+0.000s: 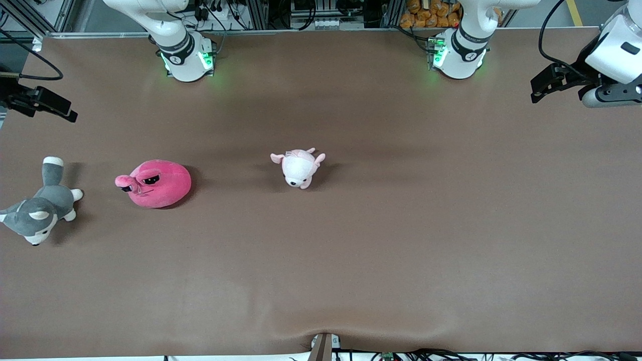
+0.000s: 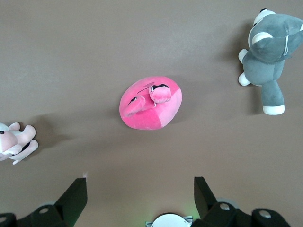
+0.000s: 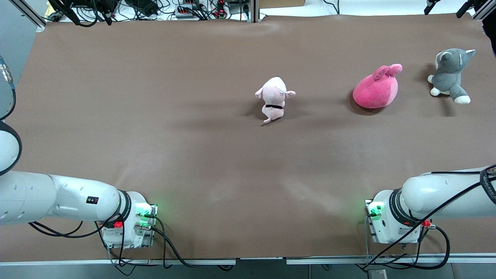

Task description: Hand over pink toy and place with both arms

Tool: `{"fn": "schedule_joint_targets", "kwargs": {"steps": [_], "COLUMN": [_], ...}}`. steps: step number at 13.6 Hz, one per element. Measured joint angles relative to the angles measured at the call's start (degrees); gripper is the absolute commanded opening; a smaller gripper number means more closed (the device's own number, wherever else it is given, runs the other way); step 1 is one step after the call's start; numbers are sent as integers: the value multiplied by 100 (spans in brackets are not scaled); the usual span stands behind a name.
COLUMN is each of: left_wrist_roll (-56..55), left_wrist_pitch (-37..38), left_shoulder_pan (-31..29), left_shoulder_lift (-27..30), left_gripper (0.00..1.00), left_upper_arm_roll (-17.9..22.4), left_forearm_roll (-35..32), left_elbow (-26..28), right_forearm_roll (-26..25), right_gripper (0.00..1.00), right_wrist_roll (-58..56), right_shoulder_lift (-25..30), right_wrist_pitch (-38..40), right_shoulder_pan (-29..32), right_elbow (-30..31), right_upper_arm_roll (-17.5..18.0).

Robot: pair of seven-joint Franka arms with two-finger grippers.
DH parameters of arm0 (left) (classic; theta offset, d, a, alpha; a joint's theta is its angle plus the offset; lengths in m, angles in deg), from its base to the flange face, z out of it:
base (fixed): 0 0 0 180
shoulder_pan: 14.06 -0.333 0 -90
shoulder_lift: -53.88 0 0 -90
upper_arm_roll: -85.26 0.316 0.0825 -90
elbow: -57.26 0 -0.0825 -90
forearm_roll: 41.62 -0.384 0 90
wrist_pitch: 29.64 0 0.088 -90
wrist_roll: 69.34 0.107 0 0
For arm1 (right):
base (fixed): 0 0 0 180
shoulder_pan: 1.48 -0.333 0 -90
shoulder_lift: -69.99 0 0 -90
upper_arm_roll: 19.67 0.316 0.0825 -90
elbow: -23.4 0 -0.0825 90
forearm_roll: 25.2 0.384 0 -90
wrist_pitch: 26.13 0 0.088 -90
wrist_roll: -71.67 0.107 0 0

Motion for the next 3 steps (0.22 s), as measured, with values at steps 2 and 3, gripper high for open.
{"fn": "schedule_joint_targets", "kwargs": {"steps": [2,3], "left_wrist_roll": [25,32], "left_wrist_pitch": [7,12], "left_shoulder_pan": [3,4], "left_shoulder_lift": [0,-1], "left_gripper": [100,100], "left_upper_arm_roll": [0,-1], "left_forearm_roll": [0,0], "left_elbow": [-4,-4], "right_forearm_roll": [0,0], "right_gripper": [100,100], "right_wrist_roll": [0,0], "right_shoulder_lift": [-20,-27], "right_wrist_pitch": [1,1], "right_shoulder_pan": [-6,-7], "right_elbow": [0,0], "right_upper_arm_roll": [4,4]}}
